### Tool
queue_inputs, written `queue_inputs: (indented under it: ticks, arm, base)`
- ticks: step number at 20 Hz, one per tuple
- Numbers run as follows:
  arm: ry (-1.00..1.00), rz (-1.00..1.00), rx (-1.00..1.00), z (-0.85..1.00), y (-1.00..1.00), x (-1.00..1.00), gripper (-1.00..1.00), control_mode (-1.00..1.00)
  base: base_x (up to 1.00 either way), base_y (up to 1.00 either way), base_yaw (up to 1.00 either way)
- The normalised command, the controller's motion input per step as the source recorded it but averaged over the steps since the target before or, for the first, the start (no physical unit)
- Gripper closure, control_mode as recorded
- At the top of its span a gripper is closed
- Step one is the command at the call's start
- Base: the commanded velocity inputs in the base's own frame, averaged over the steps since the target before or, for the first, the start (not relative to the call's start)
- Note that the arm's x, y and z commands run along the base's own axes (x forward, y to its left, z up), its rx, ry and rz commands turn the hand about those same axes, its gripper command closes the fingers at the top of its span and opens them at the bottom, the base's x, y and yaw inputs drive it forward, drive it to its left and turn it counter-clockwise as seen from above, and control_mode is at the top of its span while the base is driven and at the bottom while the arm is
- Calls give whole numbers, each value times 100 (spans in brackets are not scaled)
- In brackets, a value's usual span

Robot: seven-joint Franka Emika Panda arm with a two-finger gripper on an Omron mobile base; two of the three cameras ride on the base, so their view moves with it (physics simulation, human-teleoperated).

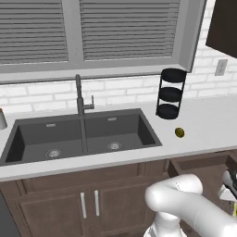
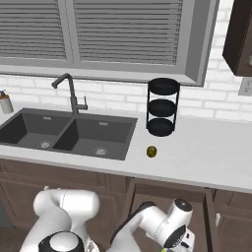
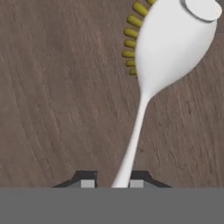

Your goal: Pick the dish brush from the drawer and place it on the counter.

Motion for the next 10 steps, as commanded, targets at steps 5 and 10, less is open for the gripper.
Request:
queue_inputs:
  ticks: [5,10]
  arm:
    - [-1,0,0,100,-2,-8,100,-100]
    - [-3,0,0,100,19,42,100,-100]
  base:
    - [0,0,0]
    - [0,0,0]
